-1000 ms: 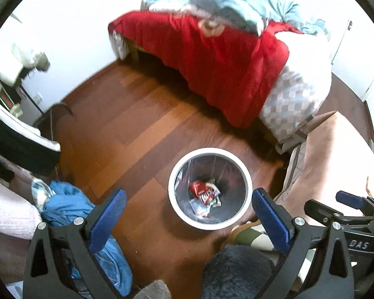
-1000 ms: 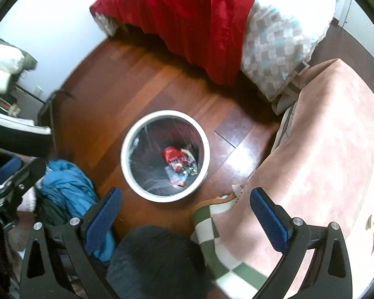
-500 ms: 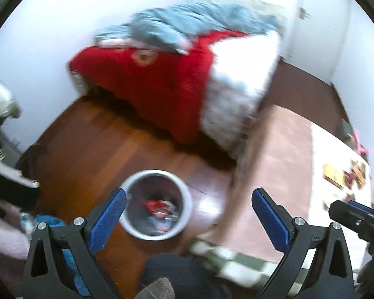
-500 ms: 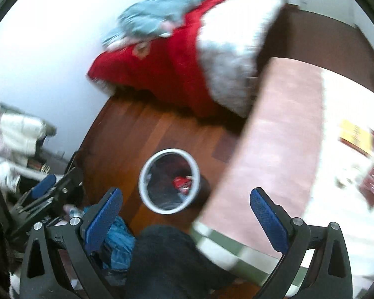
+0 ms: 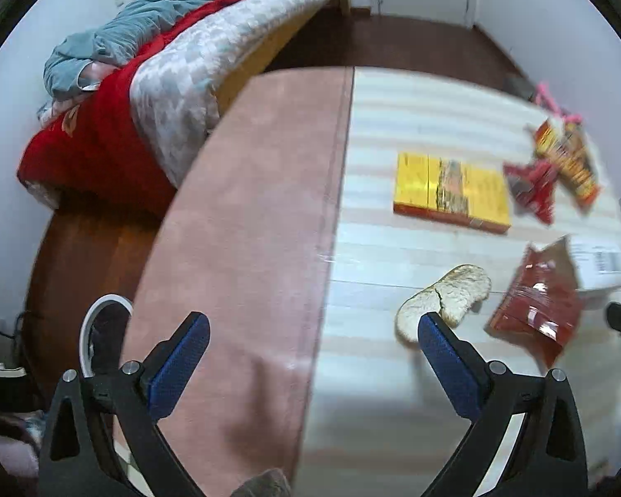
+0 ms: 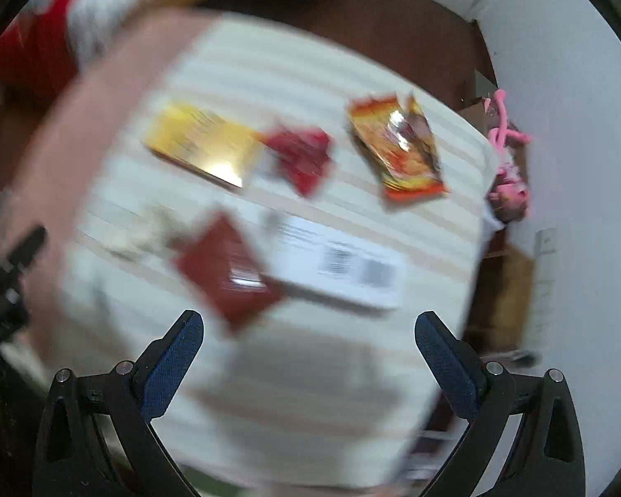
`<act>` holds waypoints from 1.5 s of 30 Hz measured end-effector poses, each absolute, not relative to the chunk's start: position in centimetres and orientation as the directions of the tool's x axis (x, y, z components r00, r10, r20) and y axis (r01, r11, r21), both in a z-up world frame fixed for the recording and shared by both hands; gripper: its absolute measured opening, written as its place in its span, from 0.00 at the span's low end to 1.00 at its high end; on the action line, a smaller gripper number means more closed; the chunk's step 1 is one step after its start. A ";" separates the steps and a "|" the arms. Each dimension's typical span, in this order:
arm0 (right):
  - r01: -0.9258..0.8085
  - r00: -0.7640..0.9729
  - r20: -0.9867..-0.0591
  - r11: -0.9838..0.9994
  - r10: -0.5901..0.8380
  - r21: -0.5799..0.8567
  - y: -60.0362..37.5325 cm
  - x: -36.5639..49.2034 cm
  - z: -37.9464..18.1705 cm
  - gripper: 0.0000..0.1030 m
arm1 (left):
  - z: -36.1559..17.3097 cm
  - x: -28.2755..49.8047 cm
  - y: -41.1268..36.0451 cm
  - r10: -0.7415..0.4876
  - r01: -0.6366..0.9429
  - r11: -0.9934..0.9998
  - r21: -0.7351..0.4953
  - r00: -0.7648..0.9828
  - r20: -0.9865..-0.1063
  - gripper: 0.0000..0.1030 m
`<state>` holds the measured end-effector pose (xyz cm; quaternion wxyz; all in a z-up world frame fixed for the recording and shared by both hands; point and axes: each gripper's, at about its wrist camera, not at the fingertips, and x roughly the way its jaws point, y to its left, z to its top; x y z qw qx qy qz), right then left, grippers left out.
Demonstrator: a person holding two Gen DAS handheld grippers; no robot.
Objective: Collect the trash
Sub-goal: 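Grasp the bread slice with the left tool while the right tool grasps the white box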
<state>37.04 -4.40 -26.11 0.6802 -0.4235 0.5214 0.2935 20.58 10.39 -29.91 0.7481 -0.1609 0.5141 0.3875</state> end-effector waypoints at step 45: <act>-0.702 0.086 -0.993 0.712 0.078 -0.005 -5.6 38.6 -31.4 0.59 | -32.6 26.7 5.9 0.145 -0.428 0.904 0.005 0.294 -0.945 0.28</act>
